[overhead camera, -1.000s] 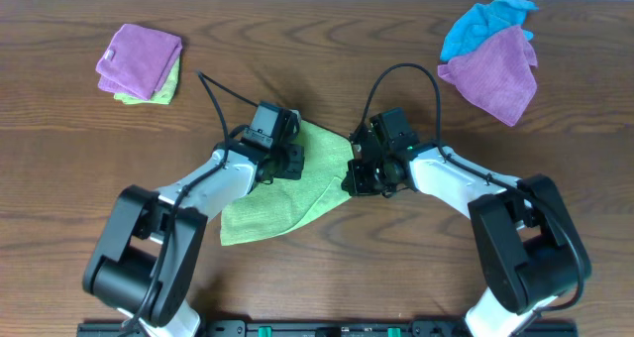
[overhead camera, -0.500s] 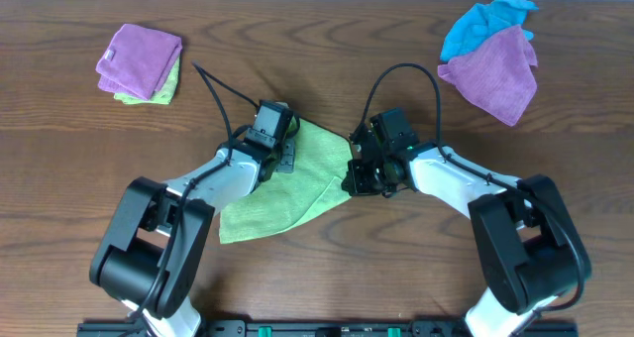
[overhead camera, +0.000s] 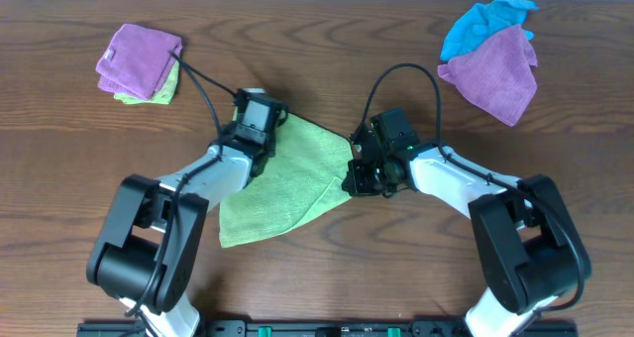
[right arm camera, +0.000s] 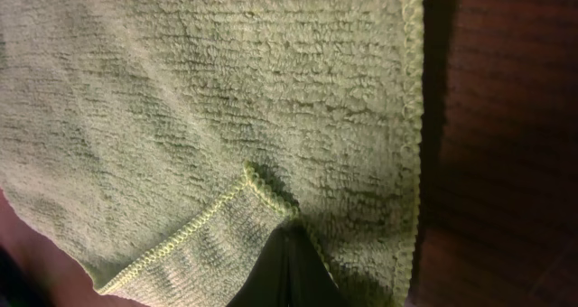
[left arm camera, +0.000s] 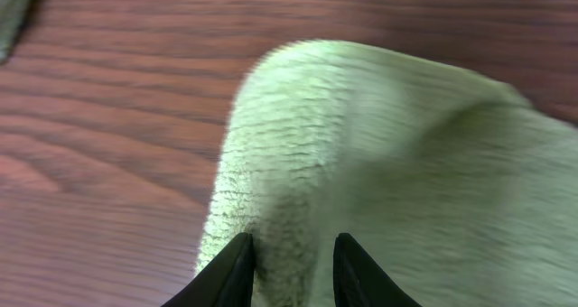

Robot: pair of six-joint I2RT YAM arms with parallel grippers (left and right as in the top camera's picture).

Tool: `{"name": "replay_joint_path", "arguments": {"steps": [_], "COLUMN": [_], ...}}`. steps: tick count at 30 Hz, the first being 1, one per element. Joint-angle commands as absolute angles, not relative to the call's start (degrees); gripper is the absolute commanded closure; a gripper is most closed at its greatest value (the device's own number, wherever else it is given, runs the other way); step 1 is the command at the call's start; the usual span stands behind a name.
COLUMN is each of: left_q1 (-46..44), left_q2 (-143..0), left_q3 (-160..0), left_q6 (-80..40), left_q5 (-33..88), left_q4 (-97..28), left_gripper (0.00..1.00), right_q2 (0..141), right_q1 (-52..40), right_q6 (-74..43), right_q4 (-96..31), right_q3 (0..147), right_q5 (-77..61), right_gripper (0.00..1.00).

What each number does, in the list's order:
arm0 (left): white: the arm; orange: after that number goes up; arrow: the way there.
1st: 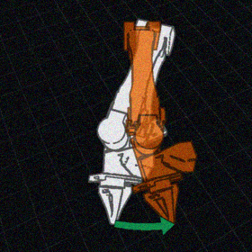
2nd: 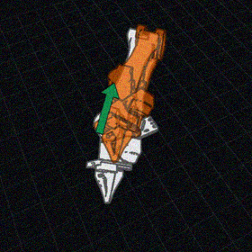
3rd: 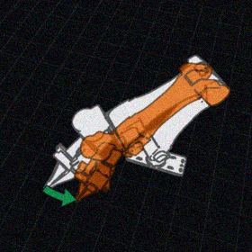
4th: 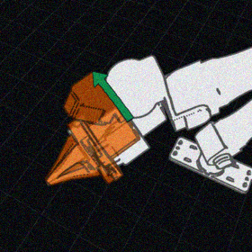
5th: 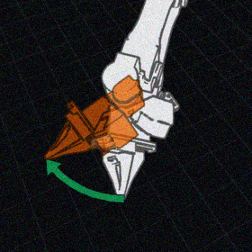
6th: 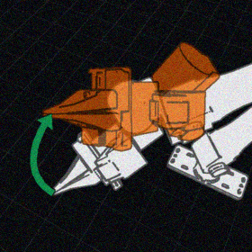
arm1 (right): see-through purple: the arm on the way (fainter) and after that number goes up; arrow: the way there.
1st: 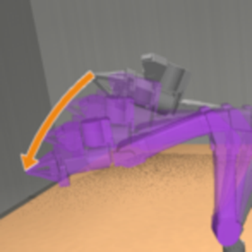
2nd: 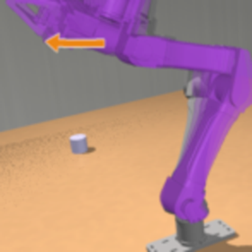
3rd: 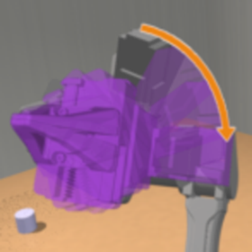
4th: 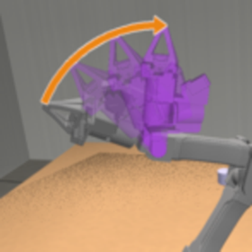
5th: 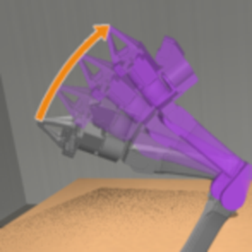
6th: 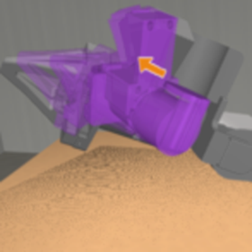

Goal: Fold the cloth

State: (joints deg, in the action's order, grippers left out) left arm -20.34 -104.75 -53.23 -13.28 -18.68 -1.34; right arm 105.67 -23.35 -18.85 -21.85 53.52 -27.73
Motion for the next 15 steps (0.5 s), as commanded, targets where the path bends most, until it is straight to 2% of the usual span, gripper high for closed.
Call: {"name": "replay_joint_path", "arguments": {"steps": [1, 9, 15], "left_q1": [-18.17, -16.88, -16.95], "left_q2": [-105.71, -105.6, -102.41], "left_q3": [-53.19, -53.19, -53.21], "left_q6": [-12.86, -12.91, -13.41], "left_q5": [-21.02, -23.55, -23.51], "left_q4": [-1.8, -4.8, -7.55], "left_gripper": [0.7, 0.75, 0.75], "right_q2": [108.27, 108.27, 107.39], "right_q1": [-22.9, -22.9, -22.9], "right_q6": [-18.41, -18.44, -19.92], "right_q4": [-24.1, -25.96, -30.5], "right_q3": [50.78, 50.78, 51.03], "right_q5": [-21.47, -21.45, -21.43], "right_gripper": [0.98, 0.99, 0.98]}}
